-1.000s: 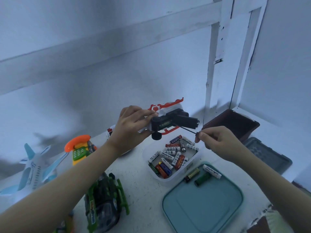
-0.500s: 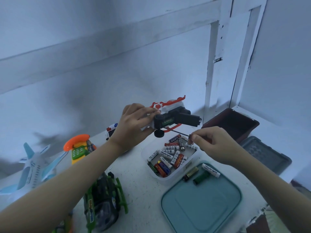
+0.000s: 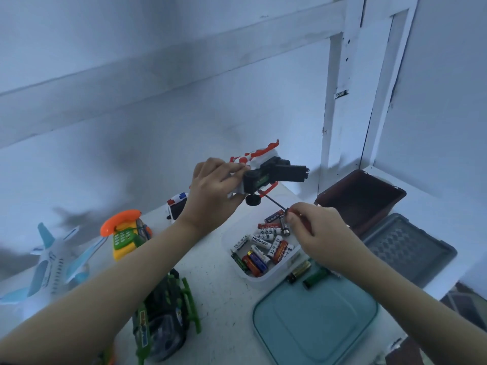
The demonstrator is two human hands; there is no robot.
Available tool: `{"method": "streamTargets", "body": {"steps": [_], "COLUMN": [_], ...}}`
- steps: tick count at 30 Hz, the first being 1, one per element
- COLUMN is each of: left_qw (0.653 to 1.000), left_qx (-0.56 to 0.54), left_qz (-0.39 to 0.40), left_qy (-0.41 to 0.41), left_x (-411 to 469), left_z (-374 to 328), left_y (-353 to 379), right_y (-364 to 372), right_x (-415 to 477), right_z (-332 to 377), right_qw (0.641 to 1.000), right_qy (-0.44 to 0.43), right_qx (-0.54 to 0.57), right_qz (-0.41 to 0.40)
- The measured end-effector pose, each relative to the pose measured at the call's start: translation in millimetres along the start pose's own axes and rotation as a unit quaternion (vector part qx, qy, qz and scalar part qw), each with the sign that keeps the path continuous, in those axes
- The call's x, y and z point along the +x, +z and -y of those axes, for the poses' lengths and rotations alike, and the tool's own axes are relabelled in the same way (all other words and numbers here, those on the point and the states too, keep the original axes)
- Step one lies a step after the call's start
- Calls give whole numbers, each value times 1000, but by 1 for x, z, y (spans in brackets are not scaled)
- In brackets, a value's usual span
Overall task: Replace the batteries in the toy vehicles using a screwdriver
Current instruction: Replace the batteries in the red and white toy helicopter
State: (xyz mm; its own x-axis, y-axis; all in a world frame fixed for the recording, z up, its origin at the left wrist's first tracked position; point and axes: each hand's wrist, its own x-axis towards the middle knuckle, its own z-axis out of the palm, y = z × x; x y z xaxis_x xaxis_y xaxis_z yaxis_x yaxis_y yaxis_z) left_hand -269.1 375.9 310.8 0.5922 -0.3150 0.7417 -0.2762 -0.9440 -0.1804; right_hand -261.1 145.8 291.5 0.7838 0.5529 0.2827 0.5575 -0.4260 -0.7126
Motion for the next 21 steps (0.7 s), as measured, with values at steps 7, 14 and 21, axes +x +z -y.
{"method": "streamTargets", "body": {"steps": [7,14,21], "left_qw": [998,992,998], "left_qx": [39,54,-30], "left_qz": [21,30,14], "left_qy": [51,112,47], "left_x": [-2,-8,-9], "left_z": [-2,8,12], "left_y": [2,-6,-8], "right_y": [8,-20,-40], "right_x": [-6,-10,5], "right_z": [16,17,15], "right_qw": [997,985,990], "right_qy": [63,109,88], "right_qx": [-53,-127,-109], "right_qz": [-9,46,4]}}
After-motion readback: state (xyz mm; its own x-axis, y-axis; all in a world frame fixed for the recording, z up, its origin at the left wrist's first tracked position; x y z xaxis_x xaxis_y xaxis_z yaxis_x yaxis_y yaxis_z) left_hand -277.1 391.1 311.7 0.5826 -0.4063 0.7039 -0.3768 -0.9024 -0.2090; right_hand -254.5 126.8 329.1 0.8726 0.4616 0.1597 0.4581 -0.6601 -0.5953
